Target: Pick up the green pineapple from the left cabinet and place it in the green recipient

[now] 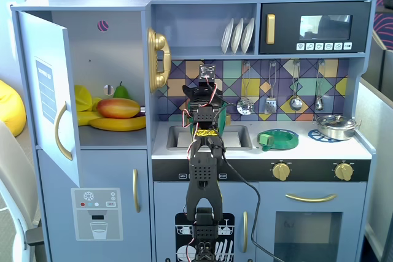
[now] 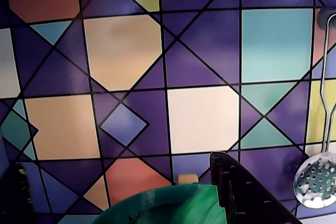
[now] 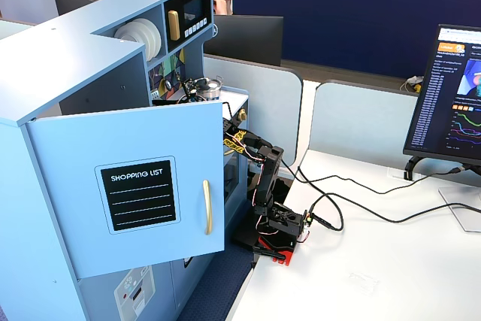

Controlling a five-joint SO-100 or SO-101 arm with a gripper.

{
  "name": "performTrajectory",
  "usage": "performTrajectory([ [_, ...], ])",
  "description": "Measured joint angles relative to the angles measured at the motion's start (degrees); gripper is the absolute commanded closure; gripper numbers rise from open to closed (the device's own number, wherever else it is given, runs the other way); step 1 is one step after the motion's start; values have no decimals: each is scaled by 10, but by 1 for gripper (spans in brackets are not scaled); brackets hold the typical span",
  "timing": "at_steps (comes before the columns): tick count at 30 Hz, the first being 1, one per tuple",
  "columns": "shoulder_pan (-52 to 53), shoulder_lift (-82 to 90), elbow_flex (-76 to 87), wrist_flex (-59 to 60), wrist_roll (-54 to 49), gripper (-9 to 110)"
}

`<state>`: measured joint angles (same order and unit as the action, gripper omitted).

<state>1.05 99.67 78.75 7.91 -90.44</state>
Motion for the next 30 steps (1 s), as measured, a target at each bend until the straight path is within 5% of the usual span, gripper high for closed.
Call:
performTrajectory([
  [6,-9,32,42,-11,0,60],
  [14,-40,308,317,20,0,61],
  [22,-28,603,631,134,15,62],
  [30,-25,736,767,277,64,64],
])
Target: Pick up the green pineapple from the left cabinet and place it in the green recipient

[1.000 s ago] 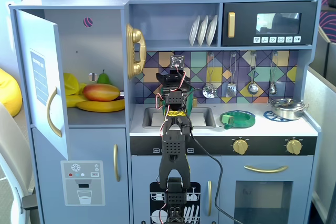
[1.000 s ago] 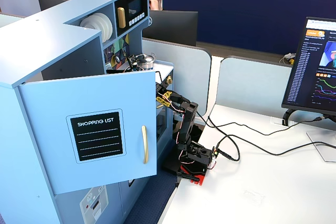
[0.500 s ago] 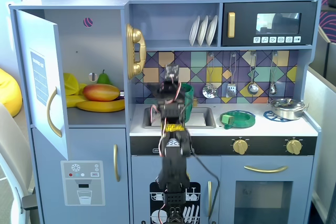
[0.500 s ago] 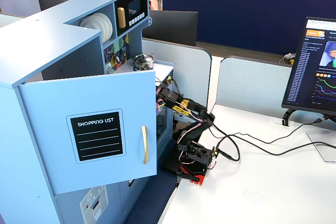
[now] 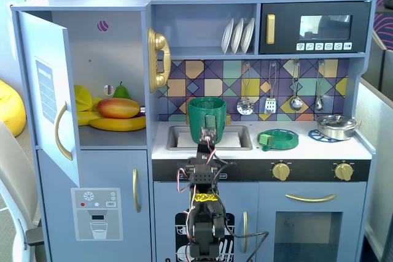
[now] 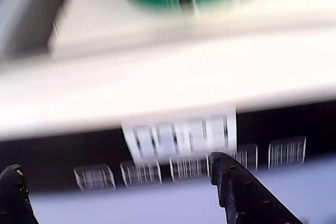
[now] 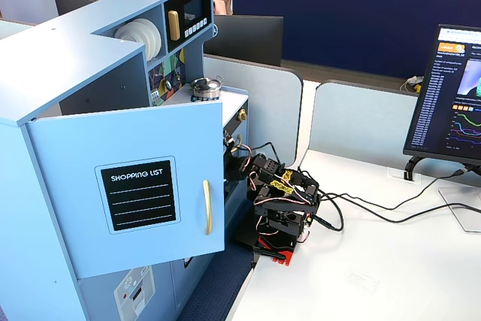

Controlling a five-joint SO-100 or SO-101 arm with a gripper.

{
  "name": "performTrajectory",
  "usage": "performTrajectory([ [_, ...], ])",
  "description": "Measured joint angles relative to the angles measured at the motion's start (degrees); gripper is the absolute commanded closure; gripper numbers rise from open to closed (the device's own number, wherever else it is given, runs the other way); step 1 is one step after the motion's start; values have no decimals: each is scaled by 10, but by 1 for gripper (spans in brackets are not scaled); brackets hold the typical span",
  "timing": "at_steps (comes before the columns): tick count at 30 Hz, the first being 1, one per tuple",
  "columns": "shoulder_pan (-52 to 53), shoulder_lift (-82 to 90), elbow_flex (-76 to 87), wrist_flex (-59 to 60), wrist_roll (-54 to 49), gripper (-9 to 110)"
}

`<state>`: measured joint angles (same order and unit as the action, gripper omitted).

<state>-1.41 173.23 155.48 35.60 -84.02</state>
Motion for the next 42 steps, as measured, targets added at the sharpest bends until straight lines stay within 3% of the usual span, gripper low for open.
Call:
performTrajectory([
  [9,11,73,99,190,26,68],
  [13,15,84,133,277,4,80],
  [17,16,90,161,350,-83,101],
  [25,16,94,162,417,-59,101],
  [42,14,95,159,419,-40,94],
])
